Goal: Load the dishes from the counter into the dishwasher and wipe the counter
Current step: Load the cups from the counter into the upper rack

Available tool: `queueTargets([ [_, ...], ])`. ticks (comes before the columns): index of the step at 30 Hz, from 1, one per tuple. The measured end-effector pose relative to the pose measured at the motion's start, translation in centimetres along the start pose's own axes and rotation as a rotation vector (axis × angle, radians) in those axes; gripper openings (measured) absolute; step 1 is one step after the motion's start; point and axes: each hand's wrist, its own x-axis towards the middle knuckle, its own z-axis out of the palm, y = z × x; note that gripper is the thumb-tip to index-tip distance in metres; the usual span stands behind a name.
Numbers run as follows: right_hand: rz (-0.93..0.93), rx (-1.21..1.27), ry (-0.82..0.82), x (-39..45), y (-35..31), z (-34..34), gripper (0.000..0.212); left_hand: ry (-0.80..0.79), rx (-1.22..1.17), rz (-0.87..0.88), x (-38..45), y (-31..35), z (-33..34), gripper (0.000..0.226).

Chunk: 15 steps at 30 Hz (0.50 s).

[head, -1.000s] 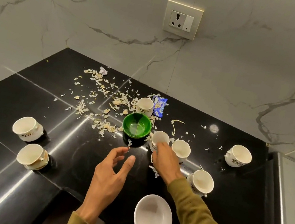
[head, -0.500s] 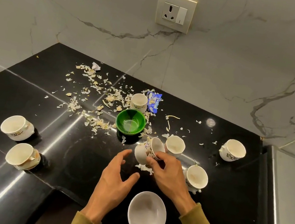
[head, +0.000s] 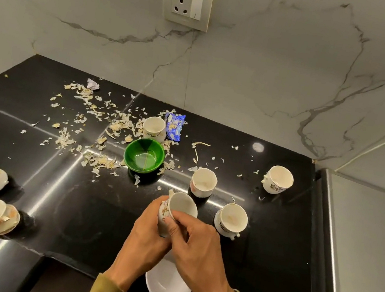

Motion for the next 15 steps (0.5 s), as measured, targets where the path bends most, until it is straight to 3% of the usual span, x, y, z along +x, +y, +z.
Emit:
queueTargets([
  [7,-0.008,-0.023,-0.053,-0.4,-0.5,-0.4,0.031,0.046,0.131,0.045,-0.2,-0.7,0.6,0.078],
  [10,-0.022,0.053,-0.083,-0.3,-1.3,-1.1,0.025,0.098,0.056,0.038,-0.4,-0.4,0.5,0.072],
  [13,0.033,0.167,-0.013,0.7,-1.1,-3.5,0.025,0.149,-0.05,-0.014,-0.5,-0.3,-0.1,0.073],
  [15,0.107,0.108,0.103,1.7,0.7,-5.5,0.023,0.171,-0.058,-0.038,-0.5,-0.3,-0.6,0.072],
])
